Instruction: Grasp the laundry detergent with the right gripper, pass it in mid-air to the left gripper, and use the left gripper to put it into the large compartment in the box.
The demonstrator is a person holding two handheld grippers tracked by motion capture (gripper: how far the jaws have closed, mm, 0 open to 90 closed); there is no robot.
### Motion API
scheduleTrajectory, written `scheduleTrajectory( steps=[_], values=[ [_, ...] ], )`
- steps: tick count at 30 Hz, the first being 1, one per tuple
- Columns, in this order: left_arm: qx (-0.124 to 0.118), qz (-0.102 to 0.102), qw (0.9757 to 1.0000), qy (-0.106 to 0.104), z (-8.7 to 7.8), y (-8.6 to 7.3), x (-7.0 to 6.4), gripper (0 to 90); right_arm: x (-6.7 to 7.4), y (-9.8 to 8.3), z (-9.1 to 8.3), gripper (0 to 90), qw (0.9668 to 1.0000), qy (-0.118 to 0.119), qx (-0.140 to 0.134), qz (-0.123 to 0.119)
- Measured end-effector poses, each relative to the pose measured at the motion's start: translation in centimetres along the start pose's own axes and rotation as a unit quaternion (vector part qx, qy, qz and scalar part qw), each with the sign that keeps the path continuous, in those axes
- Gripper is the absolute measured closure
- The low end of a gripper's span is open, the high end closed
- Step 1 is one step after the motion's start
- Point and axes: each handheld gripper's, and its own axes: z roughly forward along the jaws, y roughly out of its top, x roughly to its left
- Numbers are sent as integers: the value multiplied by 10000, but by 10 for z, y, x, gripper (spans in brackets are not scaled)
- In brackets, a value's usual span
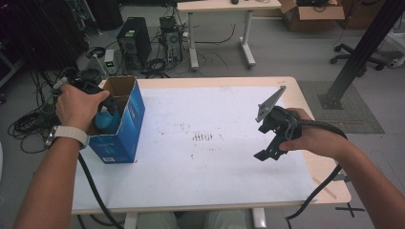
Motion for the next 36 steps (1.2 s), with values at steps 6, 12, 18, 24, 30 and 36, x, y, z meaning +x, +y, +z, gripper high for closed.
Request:
scheduleTrajectory(
  steps=[6, 12, 18, 24, 30, 36],
  values=[
    [-5, 88, 10000, 0, -14, -5, -1, 186, 1, -1, -2, 78, 10000, -18, 6, 11],
    [-88, 160, 9998, -110, -30, -14, -2, 172, 2, -1, -3, 78, 10000, -29, 0, 24],
    [-158, 375, 9989, -217, -45, -25, -9, 170, 7, 1, -2, 78, 10000, -17, 39, -16],
    [-258, 609, 9973, -320, -59, -33, -21, 167, 9, 2, -5, 78, 10000, -42, 11, -30],
    [-250, 818, 9954, -437, -70, -40, -32, 160, 11, 1, -6, 78, 10000, -62, -2, -29],
    [-233, 1109, 9918, -590, -77, -47, -48, 154, 13, 1, -8, 78, 10000, -70, -33, -39]
  ],
)
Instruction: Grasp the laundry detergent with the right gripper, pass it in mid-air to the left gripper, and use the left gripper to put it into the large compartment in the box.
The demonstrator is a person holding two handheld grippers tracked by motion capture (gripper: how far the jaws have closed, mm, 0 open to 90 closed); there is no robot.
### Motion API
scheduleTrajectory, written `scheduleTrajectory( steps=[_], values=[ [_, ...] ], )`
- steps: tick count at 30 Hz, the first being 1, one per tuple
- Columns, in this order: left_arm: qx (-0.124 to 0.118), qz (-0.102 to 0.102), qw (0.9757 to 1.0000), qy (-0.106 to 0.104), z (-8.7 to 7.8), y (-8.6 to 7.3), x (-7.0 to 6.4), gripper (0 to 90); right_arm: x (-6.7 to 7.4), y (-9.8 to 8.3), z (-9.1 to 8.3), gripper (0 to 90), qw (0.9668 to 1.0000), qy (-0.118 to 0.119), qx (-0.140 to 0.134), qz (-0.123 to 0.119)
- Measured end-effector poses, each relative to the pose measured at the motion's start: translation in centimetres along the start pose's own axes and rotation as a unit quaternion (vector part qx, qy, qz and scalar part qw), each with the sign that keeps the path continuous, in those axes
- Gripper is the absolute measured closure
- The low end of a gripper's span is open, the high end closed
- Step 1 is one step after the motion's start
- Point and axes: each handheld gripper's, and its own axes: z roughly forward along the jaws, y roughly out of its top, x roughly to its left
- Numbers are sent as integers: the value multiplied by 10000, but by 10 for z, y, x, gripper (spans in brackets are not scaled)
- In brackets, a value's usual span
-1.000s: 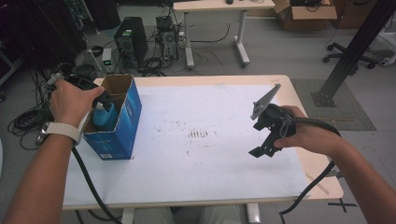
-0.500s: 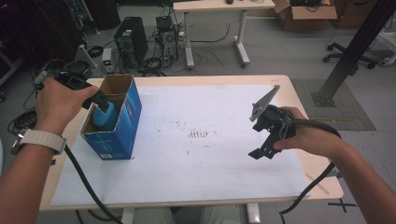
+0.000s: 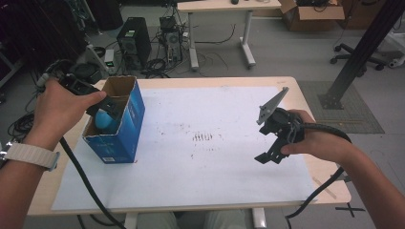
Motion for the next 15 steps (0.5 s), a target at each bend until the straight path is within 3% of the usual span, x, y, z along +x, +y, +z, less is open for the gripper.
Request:
scheduleTrajectory(
  steps=[8, 15],
  values=[
    [117, 371, 9991, -162, -3, -4, -22, 123, 1, -1, -1, 78, 10000, -6, 2, 8],
    [61, 482, 9986, -217, -9, -6, -32, 75, 1, -2, -1, 78, 10000, -11, 0, 27]
  ],
)
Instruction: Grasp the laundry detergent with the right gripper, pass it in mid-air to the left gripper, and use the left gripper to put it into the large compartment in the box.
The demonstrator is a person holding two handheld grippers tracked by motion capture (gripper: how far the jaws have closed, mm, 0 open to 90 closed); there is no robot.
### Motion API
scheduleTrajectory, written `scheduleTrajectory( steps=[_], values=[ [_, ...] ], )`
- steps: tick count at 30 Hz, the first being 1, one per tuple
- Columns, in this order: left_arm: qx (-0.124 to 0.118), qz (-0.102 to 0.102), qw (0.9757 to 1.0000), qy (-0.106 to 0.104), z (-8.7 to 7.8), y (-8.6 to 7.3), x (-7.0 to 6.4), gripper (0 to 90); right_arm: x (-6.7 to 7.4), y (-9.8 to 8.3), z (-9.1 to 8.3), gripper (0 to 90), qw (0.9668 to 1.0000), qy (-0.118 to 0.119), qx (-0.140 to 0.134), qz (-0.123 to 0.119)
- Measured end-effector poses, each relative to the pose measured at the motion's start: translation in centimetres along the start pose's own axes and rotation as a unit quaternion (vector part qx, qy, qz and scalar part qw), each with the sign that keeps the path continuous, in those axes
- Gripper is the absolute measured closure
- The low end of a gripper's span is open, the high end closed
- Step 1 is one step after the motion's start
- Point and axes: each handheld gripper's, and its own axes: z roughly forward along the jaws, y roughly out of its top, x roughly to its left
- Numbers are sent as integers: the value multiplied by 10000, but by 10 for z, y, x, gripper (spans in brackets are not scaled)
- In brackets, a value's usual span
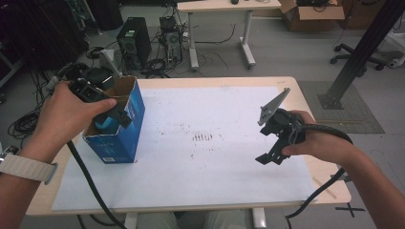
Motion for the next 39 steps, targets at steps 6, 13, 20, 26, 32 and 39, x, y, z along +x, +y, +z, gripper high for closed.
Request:
scheduleTrajectory(
  steps=[6, 13, 20, 26, 32, 39],
  values=[
    [30, 119, 9999, -49, -1, 0, -6, 54, -1, 0, 0, 78, 10000, -3, 3, 8],
    [40, 236, 9996, -116, -1, 1, -17, 52, -1, 1, -1, 78, 10000, -13, 5, 4],
    [80, 328, 9991, -273, 1, 6, -26, 51, 0, 0, -1, 78, 10000, -16, 10, 26],
    [91, 428, 9985, -328, 1, 10, -32, 51, 0, 1, -3, 78, 10000, -23, -15, 30],
    [87, 532, 9977, -412, 1, 15, -37, 51, -2, 2, -4, 78, 10000, -20, -11, 15],
    [78, 684, 9964, -489, 2, 22, -49, 51, -3, 3, -6, 78, 10000, -28, -30, 37]
  ],
)
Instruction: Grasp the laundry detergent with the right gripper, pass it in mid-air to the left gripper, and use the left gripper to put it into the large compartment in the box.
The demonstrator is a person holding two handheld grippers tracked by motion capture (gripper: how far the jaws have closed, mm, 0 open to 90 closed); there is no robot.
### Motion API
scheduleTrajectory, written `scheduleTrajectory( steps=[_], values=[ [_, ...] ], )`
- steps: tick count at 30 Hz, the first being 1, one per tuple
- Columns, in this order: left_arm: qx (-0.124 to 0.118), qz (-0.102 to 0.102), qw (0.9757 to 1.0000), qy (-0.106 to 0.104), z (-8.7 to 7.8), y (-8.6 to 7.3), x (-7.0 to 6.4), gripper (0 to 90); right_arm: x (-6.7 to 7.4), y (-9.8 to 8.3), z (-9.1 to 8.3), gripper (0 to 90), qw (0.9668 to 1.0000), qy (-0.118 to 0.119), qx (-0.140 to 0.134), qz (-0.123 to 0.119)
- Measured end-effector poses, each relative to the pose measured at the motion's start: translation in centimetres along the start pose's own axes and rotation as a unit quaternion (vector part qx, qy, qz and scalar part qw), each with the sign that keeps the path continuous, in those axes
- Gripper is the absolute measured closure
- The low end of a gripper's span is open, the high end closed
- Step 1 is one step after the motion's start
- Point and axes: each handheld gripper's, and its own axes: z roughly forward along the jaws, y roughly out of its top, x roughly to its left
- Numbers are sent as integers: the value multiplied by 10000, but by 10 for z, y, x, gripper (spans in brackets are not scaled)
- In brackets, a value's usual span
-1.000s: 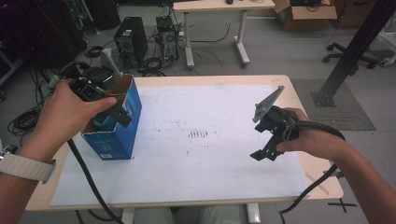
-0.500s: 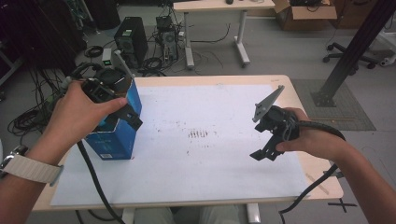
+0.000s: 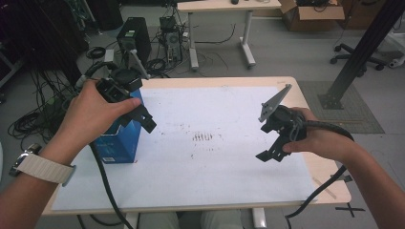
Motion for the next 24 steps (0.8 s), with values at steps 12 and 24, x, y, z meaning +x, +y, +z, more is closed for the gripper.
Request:
scheduleTrajectory(
  steps=[12, 24],
  values=[
    [30, 223, 9997, -138, 9, 12, -10, 51, -1, 2, 0, 78, 10000, 9, 2, 17],
    [89, 323, 9993, -157, 13, 19, -12, 52, -3, 4, 0, 81, 10000, 33, 14, 5]
  ],
)
